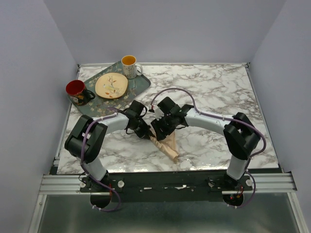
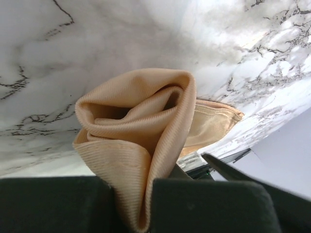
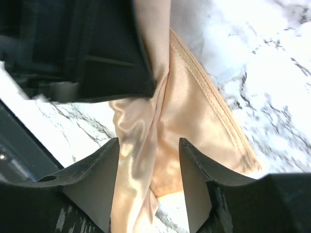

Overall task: Fold the napkin, place the utensils inside, and roll it up
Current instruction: Roll the napkin with the utensil

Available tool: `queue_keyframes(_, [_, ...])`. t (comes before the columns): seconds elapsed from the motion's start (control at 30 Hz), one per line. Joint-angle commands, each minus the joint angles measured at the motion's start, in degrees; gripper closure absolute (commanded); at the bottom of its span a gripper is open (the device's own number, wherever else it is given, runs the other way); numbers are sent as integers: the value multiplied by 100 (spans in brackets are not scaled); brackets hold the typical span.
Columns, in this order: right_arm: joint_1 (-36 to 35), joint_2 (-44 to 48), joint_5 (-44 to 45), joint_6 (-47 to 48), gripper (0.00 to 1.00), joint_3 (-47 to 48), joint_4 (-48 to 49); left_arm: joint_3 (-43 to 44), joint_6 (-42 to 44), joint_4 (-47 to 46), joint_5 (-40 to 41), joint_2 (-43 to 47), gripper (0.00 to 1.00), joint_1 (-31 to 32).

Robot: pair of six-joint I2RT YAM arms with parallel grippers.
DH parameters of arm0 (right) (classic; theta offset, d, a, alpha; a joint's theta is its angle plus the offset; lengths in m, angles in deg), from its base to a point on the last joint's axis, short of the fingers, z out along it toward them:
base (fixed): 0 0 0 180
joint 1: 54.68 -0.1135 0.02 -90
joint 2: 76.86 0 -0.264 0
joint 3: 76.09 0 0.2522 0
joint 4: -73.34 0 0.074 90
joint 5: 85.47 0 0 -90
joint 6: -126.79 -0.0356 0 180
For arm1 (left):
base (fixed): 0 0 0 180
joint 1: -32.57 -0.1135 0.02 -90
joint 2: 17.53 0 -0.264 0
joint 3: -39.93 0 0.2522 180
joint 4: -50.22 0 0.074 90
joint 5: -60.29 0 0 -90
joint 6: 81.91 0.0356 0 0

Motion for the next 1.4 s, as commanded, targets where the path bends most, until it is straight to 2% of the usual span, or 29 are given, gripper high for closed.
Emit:
queue_keyframes(0.0, [-718, 394, 1768, -325, 40, 284, -833, 86, 164, 1021, 752, -256, 100, 73])
queue_keyframes(0.03, [-842, 437, 2275, -413, 40, 275, -851, 95, 137, 1039, 744, -248, 100, 91])
queue_keyframes(0.13, [-1325, 473, 3076, -730, 39, 205, -807, 191, 102, 1145, 726, -213, 100, 82])
queue_keyframes(0.23, [-1677, 359, 3552, -985, 36, 161, -693, 314, 58, 1294, 665, -204, 100, 91])
queue_keyframes(0.4, [-2125, 342, 4063, -1135, 36, -15, -289, 385, -118, 1382, 480, -195, 100, 91])
queue_keyframes(0.63, [-2495, -168, 4853, -1179, 37, 3, -218, 446, -329, 1435, 225, -221, 100, 82])
queue_keyframes(1.07, [-2565, -300, 4899, -977, 50, -173, 134, 244, -311, 1409, 23, -133, 100, 21])
queue_keyframes(1.27, [-2565, -415, 5048, -1047, 60, -339, 221, 139, -373, 1347, -109, -19, 100, 3])
queue_keyframes(1.37, [-2565, -345, 4996, -1065, 70, -462, 406, 174, -373, 1321, -92, 7, 100, -14])
